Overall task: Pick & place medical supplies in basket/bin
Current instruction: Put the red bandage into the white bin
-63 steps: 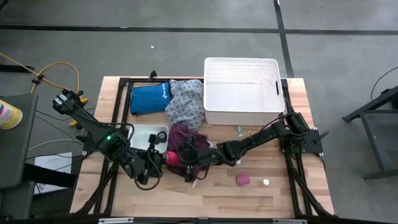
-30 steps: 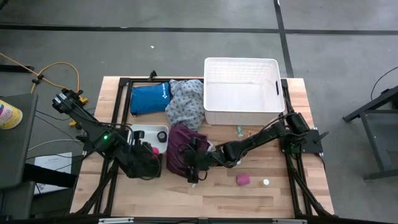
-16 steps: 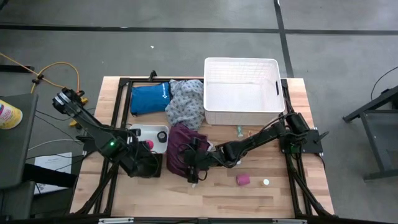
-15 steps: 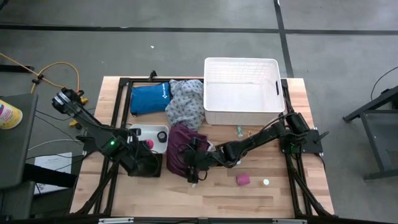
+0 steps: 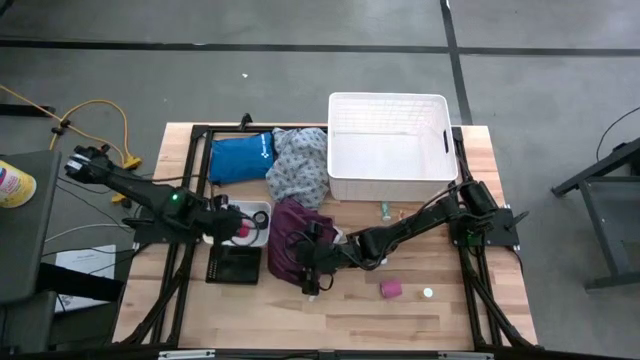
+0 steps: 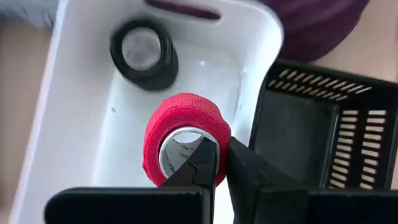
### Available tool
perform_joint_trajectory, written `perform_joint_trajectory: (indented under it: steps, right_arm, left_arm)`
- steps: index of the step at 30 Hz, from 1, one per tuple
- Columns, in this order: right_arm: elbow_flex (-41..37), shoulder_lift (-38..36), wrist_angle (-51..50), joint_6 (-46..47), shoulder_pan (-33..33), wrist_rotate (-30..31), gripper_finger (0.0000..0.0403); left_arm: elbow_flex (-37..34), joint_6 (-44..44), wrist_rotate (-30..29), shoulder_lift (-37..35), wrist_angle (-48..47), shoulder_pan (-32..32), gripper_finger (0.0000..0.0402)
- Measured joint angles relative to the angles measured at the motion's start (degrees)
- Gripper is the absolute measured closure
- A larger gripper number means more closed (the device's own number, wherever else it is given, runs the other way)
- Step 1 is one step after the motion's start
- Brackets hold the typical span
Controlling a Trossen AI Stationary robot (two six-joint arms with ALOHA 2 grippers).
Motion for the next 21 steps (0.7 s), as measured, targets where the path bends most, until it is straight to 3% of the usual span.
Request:
perform_joint_trajectory:
  steps: [4,21]
  right_arm:
    - [0.0,0.0,0.0,0.0,0.0,0.0,0.0112]
    - [0.0,0.0,0.1,0.0,0.0,-1.2,0.0112]
  left_arm:
    - [-1.9,0.0,3.2,0.4,0.5,2.8,0.0386]
    - [-3.1,-2.6,4.8,1.6,1.5,4.3,0.0375]
